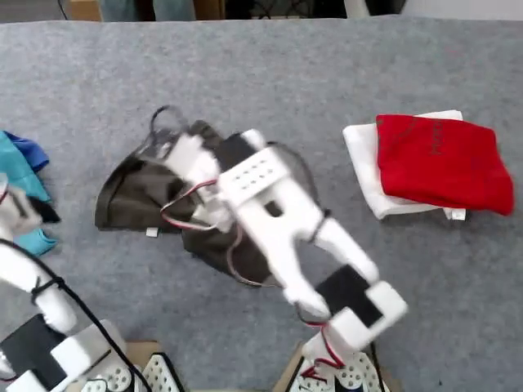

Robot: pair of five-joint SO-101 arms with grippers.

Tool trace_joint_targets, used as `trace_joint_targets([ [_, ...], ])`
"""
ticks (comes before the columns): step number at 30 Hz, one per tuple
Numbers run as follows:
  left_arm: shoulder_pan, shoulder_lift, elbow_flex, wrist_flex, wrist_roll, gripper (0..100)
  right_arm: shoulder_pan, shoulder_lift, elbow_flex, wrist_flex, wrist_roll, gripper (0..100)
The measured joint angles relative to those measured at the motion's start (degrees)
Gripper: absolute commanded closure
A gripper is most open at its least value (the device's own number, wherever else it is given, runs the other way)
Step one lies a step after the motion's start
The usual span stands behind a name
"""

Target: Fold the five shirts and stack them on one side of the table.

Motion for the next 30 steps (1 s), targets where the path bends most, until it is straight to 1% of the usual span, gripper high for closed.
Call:
trace_joint_targets([
  [2, -2.3, 0.0, 1.9, -0.9, -1.7, 70, -0.9, 5.1, 0.0, -3.8, -2.3, 76.0],
  [3, -3.3, 0.0, 2.2, -1.0, -2.4, 70, -1.1, 7.6, 0.0, -4.9, -3.5, 78.6],
  [4, -4.3, 0.0, 2.3, -1.1, -2.9, 70, -1.0, 9.9, -0.6, -5.5, -4.6, 82.8],
  [6, -5.5, 0.0, 2.3, -1.4, -3.4, 70, -0.9, 14.2, -3.0, -5.6, -6.1, 95.9],
  [7, -5.9, 0.0, 2.3, -1.4, -3.6, 70, -0.8, 15.7, -4.5, -5.6, -6.6, 99.2],
  [8, -6.1, 0.0, 2.3, -1.4, -3.9, 70, -0.7, 17.0, -6.2, -5.1, -7.2, 96.2],
  [9, -6.1, 0.0, 2.3, -1.4, -4.0, 70, -0.4, 18.0, -8.0, -4.5, -8.2, 95.4],
  [11, -6.2, 0.0, 2.3, -1.4, -4.3, 70, 0.9, 19.1, -11.0, -2.4, -9.8, 98.7],
  [15, -6.2, 0.1, 2.7, -1.7, -4.4, 70, 2.0, 19.7, -18.2, 5.5, -10.5, 98.5],
  [19, -6.2, 0.2, 2.8, -1.8, -4.4, 70, 1.3, 19.8, -28.2, 15.3, -10.7, 98.5],
  [21, -6.6, 0.2, 2.8, -1.8, -4.4, 70, -0.7, 19.9, -35.0, 20.0, -10.9, 98.5],
  [23, -7.6, 0.2, 2.8, -1.9, -4.4, 70, -3.4, 19.9, -42.6, 22.5, -11.1, 98.5],
  [30, -12.7, 0.2, 3.7, -6.9, -4.4, 70, -13.7, 19.9, -64.9, 23.9, -16.1, 98.5],
])
